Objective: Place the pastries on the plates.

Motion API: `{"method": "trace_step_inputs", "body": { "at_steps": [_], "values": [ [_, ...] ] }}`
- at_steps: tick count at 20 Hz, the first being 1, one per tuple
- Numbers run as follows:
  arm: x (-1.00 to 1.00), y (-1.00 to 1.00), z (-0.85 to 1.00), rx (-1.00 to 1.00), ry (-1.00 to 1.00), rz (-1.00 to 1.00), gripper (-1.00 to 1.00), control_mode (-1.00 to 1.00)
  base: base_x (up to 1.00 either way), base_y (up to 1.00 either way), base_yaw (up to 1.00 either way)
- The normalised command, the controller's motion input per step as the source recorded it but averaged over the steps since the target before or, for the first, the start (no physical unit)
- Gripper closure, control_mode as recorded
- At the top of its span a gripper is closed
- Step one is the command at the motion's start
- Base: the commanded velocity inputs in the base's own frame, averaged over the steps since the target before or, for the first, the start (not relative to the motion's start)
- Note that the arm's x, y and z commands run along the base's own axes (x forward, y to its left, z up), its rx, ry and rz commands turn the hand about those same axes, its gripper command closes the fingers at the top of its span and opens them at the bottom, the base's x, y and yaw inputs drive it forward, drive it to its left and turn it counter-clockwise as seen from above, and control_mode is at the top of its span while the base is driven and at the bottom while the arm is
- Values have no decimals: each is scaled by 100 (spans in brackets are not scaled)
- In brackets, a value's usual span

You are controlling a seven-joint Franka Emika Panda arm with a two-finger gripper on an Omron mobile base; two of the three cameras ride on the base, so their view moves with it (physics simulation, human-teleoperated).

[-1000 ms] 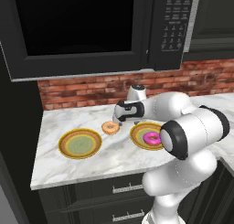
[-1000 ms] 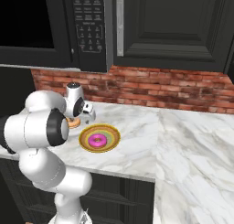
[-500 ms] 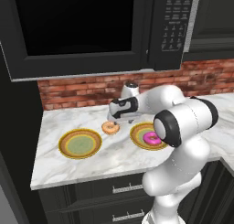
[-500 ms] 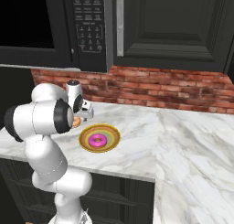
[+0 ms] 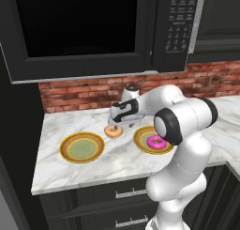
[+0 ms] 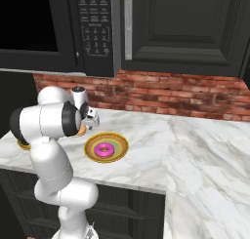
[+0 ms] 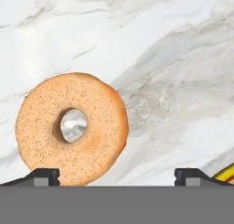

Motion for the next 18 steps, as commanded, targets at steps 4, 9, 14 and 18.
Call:
{"method": "trace_step_inputs", "body": {
  "at_steps": [4, 9, 14, 18],
  "values": [
    [20, 8, -13, 0, 0, 0, -100, -100, 0, 0, 0],
    [14, 5, -29, 0, 0, 0, -100, -100, 0, 0, 0],
    [1, 5, -28, 0, 1, 0, -100, -100, 0, 0, 0],
    [8, 5, -28, 0, 0, 0, 100, -100, 0, 0, 0]
  ]
}}
